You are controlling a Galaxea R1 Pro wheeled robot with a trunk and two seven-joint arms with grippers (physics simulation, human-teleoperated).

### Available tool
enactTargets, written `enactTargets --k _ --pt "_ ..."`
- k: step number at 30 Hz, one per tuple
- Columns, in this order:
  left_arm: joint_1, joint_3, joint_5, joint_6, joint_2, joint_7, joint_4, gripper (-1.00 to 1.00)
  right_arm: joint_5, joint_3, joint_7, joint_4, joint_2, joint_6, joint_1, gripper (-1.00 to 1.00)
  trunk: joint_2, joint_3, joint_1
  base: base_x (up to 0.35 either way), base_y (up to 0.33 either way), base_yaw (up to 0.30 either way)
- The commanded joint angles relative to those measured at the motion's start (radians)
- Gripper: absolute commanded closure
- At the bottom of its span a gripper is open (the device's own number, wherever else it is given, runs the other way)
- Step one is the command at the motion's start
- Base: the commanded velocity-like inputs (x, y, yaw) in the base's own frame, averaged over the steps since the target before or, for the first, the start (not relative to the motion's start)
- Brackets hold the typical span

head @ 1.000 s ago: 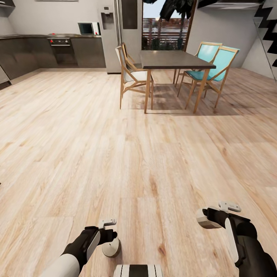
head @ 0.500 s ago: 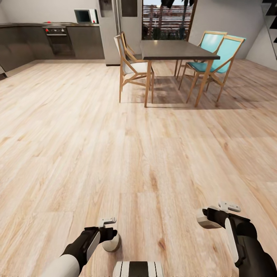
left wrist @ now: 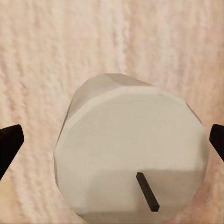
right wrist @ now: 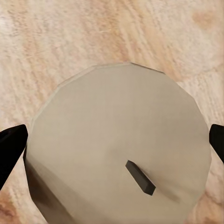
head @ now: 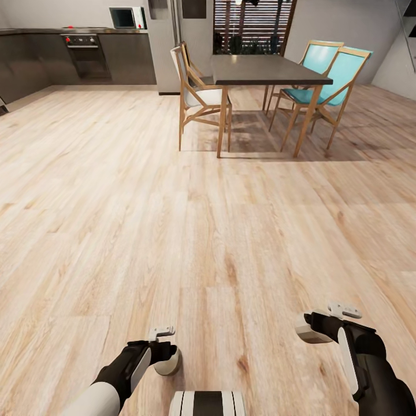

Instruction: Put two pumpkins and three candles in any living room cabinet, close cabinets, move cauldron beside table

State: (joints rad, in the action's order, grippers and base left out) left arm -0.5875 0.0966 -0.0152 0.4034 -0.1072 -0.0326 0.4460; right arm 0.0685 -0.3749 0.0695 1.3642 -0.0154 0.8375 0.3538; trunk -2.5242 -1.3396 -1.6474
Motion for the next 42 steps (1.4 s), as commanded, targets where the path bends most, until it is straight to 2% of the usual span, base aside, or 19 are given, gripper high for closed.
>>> enactTargets --k 1,4,23,29,33,42 --pt "0.000 0.007 -0.002 0.007 -0.001 -0.004 0.002 -1.00 0.008 -0.001 0.007 0.001 0.000 0.005 0.001 1.00 0.000 -0.001 0.000 0.000 0.000 0.000" --pt "0.000 0.007 -0.002 0.007 -0.002 -0.004 -0.001 -1.00 0.008 -0.001 0.007 0.001 0.000 0.005 0.001 1.00 -0.001 -0.012 -0.001 0.000 0.000 0.000" --pt "0.000 -0.003 -0.002 0.007 -0.008 -0.006 -0.007 -1.00 0.008 -0.001 0.007 0.001 0.000 0.005 0.001 1.00 -0.001 -0.012 -0.001 0.000 0.000 0.000" --pt "0.000 -0.003 -0.003 0.006 -0.007 -0.037 -0.007 -1.00 0.007 -0.001 0.007 0.001 0.000 0.005 0.001 1.00 -0.001 -0.012 -0.001 0.000 0.000 0.000" --pt "0.000 -0.003 -0.003 0.006 -0.006 -0.042 -0.007 -1.00 0.007 -0.001 0.007 0.001 0.000 0.005 0.001 1.00 -0.002 -0.028 -0.003 0.000 0.000 0.000" --pt "0.000 -0.003 -0.004 0.005 -0.006 -0.043 -0.007 -1.00 0.007 -0.001 0.007 0.001 0.000 0.005 0.001 1.00 -0.002 -0.032 -0.003 0.000 0.000 0.000"
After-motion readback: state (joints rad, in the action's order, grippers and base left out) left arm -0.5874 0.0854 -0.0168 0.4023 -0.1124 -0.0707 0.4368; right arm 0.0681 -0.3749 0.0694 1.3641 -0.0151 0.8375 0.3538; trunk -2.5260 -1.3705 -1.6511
